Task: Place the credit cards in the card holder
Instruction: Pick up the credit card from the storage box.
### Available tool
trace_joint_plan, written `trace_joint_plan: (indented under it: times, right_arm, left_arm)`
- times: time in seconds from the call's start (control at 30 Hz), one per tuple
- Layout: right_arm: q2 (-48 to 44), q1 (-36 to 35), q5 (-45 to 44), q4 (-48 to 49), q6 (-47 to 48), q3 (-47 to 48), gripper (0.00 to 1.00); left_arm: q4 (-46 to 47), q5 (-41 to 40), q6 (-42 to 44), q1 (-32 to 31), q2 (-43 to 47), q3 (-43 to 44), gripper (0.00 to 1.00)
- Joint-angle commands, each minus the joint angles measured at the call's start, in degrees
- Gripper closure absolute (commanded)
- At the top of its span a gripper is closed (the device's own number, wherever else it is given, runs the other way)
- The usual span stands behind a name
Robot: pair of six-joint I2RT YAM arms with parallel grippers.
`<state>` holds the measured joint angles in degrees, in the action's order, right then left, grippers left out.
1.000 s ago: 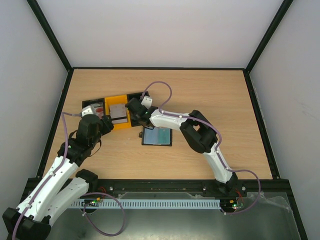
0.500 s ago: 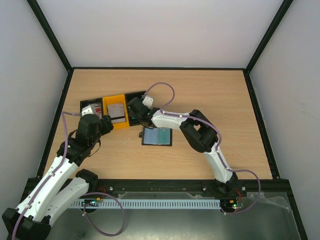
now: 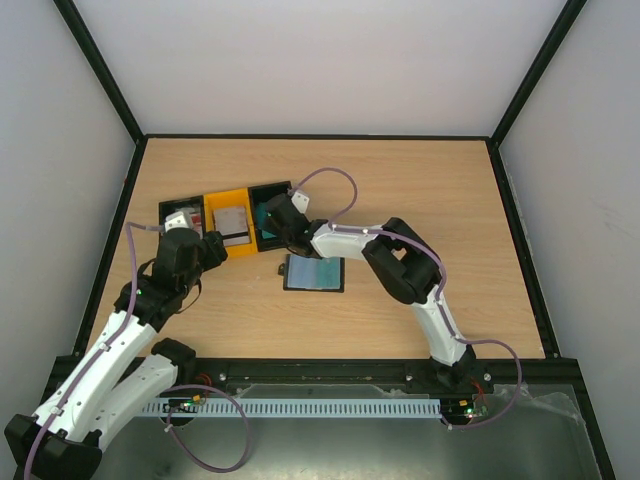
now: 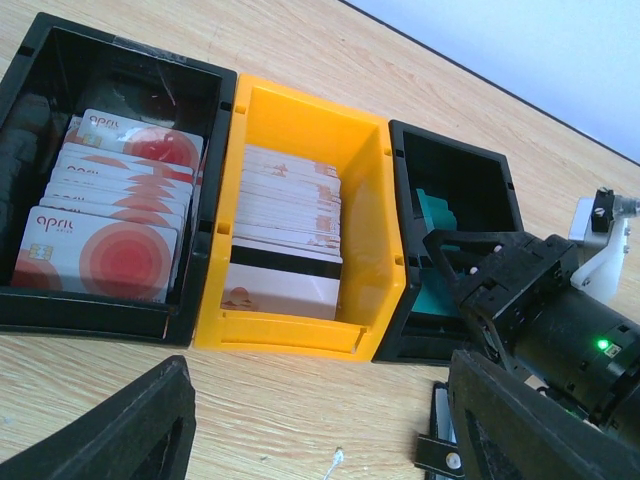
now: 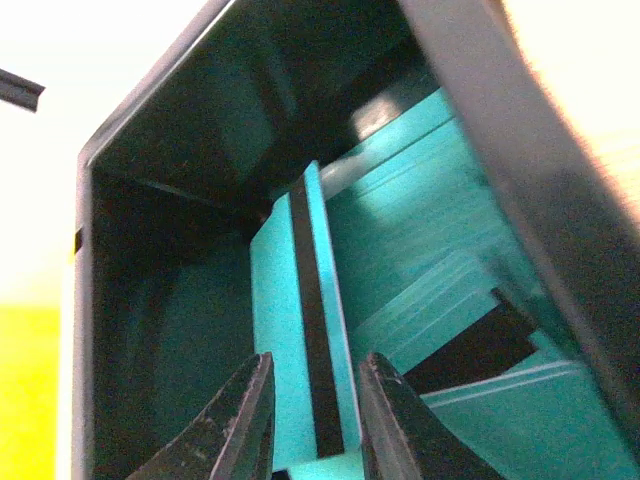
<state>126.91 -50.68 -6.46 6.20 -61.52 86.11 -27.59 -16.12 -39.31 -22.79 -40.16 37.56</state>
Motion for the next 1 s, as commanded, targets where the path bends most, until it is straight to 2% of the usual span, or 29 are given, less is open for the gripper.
trace_joint_plan:
  times: [0.0,0.23,0.6,0.77,0.87,0.97]
  right_arm:
    - [-1.9,0.3,5.0,6.3,-2.2,-4.0,0.76]
    - [-1.7,1.0,8.8,11.1,-4.2,-6.2,0.76]
    - [1.6,1.1,2.5,5.0,-1.3,-0.9,0.76]
    - [3.0,1.1,1.1,4.6,-1.0,0.7,0.88]
    - [2.8,1.1,0.5,5.8,-0.2,0.6,0.98]
    - [1.3,1.1,0.4,8.8,0.9,-0.9,0.98]
  left_arm:
    - [-0.1,-0.7,1.0,0.5,0.0,0.8,0.29]
    - [-0.2,-0.8,1.1,0.5,-0.1,0.8,0.29]
    - [-0.5,-1.0,1.0,0.5,-0.2,0.8,0.29]
    - [-0.4,-1.3,1.0,0.5,-0.2,0.8,0.29]
    - [-0.4,-1.3,0.9,0.5,-0.3,0.8,0.29]
    - [-0.4,-1.4,0.8,0.5,0.1,0.8,0.29]
